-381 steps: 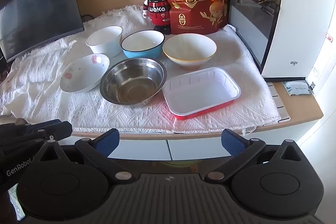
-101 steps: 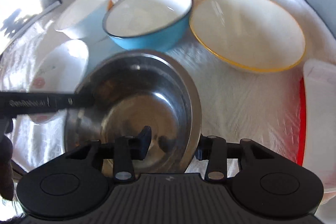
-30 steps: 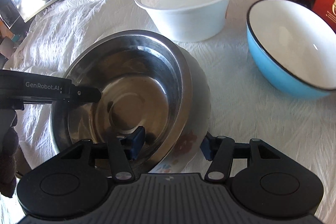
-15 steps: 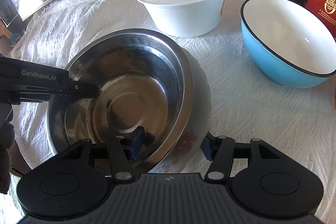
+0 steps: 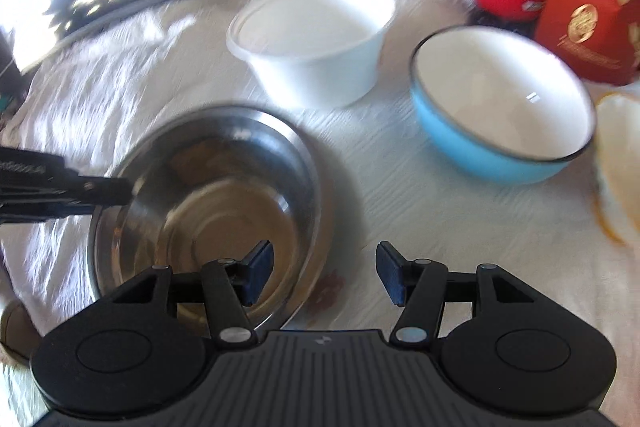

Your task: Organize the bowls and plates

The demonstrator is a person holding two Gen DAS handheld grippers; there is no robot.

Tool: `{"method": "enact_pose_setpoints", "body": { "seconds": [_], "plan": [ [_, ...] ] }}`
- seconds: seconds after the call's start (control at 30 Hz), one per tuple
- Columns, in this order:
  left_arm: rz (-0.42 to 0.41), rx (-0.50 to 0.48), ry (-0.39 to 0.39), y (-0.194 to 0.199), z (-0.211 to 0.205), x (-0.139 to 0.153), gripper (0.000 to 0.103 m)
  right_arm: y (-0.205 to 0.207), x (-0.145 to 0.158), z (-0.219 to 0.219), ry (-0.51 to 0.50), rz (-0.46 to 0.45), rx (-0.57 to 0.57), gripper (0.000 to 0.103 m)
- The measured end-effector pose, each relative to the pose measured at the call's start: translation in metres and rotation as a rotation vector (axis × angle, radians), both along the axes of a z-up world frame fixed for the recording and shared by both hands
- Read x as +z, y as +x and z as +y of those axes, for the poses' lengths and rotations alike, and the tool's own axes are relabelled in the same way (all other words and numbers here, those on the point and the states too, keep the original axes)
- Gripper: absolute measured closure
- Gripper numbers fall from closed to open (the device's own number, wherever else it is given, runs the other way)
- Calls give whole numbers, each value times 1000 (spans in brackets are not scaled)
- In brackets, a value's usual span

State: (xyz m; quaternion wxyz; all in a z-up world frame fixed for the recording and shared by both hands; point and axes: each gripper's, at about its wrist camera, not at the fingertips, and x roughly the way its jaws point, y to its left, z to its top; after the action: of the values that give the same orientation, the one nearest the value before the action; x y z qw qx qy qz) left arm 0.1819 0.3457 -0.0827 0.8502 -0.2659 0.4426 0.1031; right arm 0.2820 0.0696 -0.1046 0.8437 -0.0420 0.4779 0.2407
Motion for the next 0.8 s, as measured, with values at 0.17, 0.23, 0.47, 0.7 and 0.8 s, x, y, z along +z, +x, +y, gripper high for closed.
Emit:
{"method": "enact_pose_setpoints", "body": {
  "seconds": [0.17, 0.23, 0.47, 0.7, 0.8],
  "plan": [
    [-121, -47, 47, 1, -7, 33, 72, -8, 26, -29, 30, -117, -121, 40],
    [-166, -81, 47, 3, -13, 42, 72, -13, 36, -45, 42, -176, -185, 39],
    [-243, -236, -42, 28, -52, 42, 72, -25, 59, -112, -37, -249, -402, 37],
    [-175, -378, -113, 48, -131, 24, 72, -30, 53, -187, -174, -212, -461, 29],
    [-121, -416, -144, 65, -170, 13, 72, -24, 40, -212, -228, -187, -457, 26]
  ]
}}
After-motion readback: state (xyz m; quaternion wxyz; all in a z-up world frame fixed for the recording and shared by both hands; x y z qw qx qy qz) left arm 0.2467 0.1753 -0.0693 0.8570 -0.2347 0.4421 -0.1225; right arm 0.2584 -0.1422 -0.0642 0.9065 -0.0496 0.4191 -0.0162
